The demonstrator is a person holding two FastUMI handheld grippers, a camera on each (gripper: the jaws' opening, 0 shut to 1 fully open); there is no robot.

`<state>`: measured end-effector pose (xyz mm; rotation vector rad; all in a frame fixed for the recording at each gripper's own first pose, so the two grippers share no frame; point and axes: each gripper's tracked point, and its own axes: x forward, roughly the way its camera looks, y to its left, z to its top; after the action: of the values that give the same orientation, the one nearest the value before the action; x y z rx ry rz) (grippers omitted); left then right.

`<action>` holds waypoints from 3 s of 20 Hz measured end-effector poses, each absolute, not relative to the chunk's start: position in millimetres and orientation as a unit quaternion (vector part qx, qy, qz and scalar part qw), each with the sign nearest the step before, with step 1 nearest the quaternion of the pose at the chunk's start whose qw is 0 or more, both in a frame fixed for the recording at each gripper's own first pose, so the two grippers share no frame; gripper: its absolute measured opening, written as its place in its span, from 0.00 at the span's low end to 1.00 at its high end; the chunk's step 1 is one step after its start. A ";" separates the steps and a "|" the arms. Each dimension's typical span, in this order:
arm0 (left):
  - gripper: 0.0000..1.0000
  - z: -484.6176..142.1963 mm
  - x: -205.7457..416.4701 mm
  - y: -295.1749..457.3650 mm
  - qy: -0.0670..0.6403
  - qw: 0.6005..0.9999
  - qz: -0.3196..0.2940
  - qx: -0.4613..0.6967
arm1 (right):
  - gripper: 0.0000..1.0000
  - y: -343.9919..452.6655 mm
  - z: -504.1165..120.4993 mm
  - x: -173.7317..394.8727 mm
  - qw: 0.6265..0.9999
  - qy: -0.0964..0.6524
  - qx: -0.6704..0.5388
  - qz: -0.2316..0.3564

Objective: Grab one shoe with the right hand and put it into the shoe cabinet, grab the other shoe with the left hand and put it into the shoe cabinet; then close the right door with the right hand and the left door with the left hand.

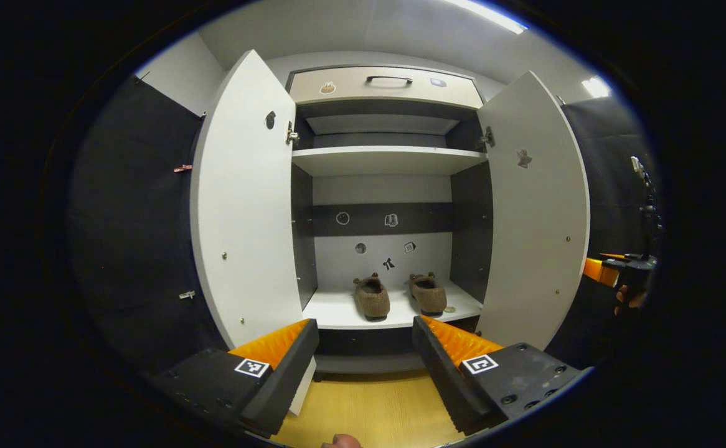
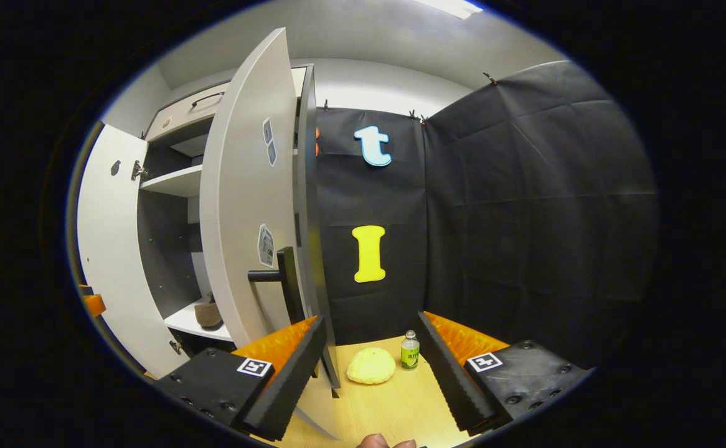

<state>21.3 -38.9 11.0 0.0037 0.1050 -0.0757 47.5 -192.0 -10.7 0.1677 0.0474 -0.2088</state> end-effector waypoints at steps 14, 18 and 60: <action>0.96 2.1 -3.5 27.0 0.059 0.998 -0.009 -0.005 | 0.98 -51.2 -3.2 77.0 0.997 0.026 0.071 -0.017; 0.96 -4.8 -7.3 40.8 0.068 0.998 -0.009 -0.008 | 0.98 -12.3 3.1 90.6 0.998 0.023 0.064 0.013; 0.93 -18.7 71.8 122.0 0.079 0.994 0.061 -0.040 | 0.98 8.3 3.0 50.2 0.991 0.049 0.116 0.054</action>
<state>71.8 122.0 -18.7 -0.0808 0.1589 0.1230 50.2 8.3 3.0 0.2336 0.0977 0.1084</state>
